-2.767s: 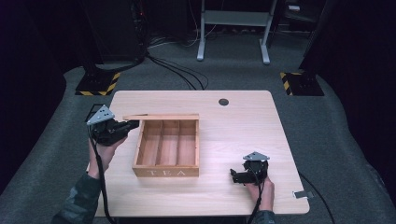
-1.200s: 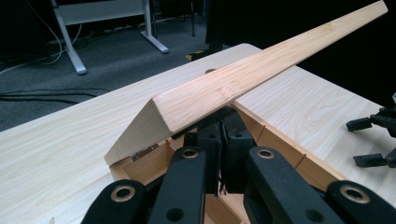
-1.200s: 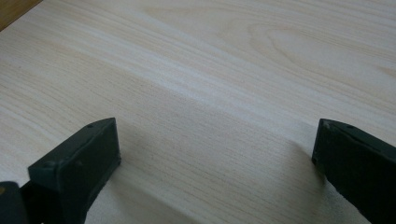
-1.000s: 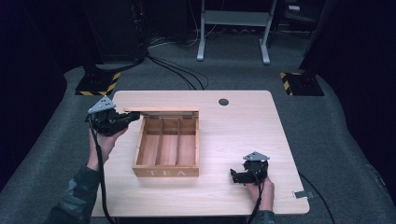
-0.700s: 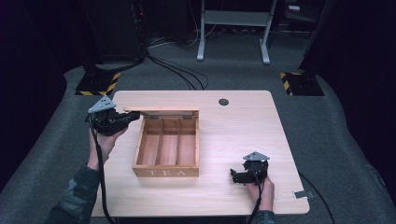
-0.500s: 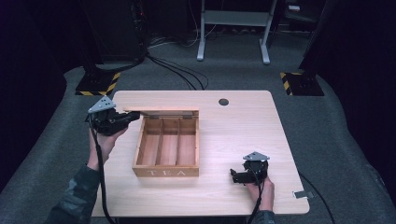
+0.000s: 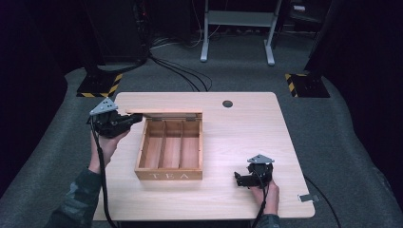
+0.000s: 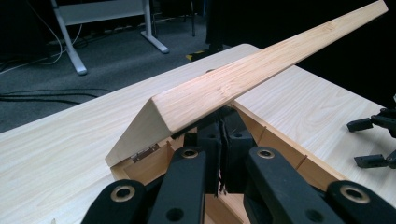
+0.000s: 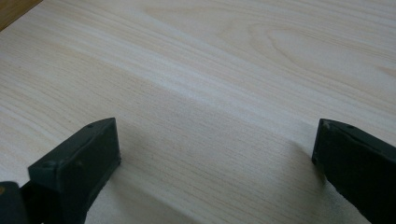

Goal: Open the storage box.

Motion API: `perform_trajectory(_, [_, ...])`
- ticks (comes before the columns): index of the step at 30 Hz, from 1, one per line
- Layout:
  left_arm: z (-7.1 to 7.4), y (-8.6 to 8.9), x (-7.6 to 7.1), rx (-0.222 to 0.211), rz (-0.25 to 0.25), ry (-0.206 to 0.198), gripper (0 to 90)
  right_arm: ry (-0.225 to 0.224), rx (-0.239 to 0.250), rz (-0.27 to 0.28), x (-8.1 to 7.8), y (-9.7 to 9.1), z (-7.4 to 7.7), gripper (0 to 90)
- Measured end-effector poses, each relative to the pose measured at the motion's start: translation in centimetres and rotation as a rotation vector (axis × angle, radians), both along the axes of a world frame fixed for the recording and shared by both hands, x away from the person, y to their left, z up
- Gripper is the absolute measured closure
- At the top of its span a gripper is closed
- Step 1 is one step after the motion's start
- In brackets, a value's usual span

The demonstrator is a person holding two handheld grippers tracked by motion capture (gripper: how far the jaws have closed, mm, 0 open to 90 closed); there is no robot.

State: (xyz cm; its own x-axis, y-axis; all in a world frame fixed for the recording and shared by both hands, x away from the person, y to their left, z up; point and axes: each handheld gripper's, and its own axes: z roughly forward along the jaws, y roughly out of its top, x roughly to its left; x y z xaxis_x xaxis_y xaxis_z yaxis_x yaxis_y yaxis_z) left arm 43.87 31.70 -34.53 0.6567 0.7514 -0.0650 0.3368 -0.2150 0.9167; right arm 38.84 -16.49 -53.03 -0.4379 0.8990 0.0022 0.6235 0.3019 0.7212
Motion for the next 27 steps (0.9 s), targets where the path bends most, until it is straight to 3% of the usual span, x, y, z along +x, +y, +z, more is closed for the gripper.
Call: perform_trajectory(27, [0.10, 0.03, 0.12, 0.005, -0.002, 0.000, 88.0, 0.000, 0.000, 0.000, 0.00, 0.00, 0.00, 0.4])
